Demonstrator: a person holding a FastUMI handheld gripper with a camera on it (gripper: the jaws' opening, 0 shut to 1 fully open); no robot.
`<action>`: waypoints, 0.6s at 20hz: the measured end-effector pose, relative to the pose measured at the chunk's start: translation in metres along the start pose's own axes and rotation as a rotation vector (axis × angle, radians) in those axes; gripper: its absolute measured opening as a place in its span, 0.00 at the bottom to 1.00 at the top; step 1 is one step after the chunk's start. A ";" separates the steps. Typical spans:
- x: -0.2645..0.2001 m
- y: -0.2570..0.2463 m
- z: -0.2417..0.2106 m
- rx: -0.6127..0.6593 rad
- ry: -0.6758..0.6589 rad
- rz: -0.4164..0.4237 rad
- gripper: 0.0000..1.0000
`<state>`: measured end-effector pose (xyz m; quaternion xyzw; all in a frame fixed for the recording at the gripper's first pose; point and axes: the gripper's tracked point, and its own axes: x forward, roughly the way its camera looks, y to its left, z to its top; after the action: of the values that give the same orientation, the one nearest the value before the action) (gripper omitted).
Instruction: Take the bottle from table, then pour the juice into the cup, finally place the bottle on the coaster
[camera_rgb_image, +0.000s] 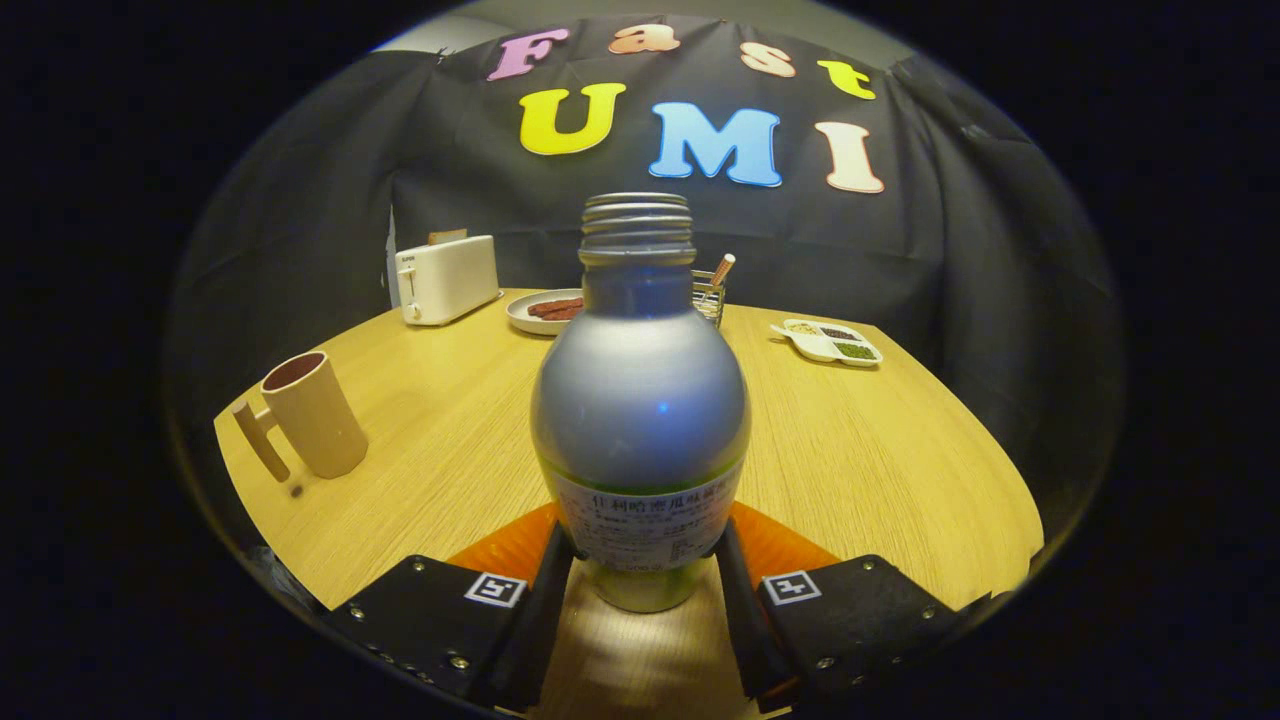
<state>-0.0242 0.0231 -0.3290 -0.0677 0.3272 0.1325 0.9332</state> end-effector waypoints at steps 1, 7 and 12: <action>0.000 0.003 0.005 -0.015 -0.002 0.006 0.71; -0.002 0.024 0.037 -0.116 -0.021 0.034 0.71; 0.002 0.028 0.050 -0.221 -0.004 -0.001 0.71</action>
<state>-0.0013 0.0612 -0.2922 -0.1700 0.3087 0.1672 0.9208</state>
